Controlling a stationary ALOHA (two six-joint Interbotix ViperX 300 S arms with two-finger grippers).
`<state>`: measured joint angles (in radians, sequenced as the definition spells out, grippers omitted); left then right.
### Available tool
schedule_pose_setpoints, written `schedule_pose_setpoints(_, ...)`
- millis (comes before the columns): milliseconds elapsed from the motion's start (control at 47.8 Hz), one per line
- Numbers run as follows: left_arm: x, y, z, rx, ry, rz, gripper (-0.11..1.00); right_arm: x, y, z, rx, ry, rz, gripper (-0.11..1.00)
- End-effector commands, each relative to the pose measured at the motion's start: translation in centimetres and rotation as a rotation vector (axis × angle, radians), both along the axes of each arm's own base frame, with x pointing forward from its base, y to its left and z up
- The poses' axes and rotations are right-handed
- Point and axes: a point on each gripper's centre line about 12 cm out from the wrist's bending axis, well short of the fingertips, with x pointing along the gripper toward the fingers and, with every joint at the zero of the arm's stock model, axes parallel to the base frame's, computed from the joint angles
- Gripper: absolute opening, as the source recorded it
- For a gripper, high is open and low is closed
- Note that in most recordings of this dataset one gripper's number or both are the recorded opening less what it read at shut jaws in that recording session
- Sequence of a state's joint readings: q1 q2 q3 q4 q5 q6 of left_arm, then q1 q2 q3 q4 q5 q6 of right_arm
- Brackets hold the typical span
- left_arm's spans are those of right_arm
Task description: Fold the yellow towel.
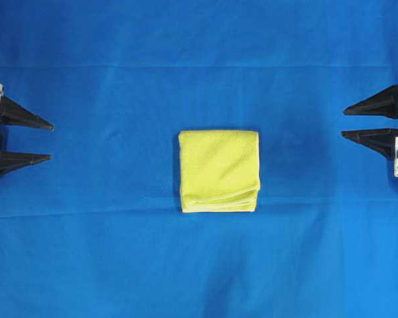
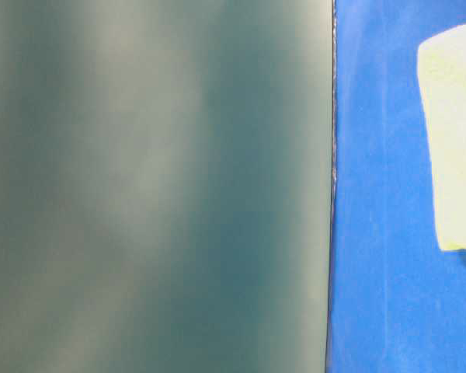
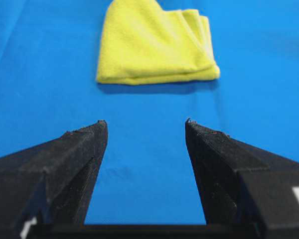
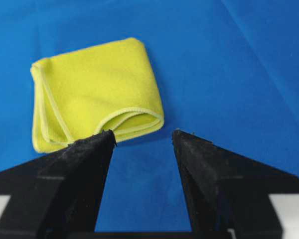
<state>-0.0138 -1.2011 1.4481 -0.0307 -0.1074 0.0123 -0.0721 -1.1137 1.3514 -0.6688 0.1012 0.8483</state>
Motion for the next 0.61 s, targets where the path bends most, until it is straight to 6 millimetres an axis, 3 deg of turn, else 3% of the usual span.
schedule_pose_setpoints(0, 0.22, 0.05, 0.37, -0.005, -0.009, 0.004, 0.61, 0.25, 0.01, 0.28, 0.002, -0.003, 0.003, 0.56)
schedule_pose_setpoints(585, 0.22, 0.05, 0.37, -0.005, -0.009, 0.004, 0.61, 0.28, 0.01, 0.11, 0.003, 0.005, 0.003, 0.56)
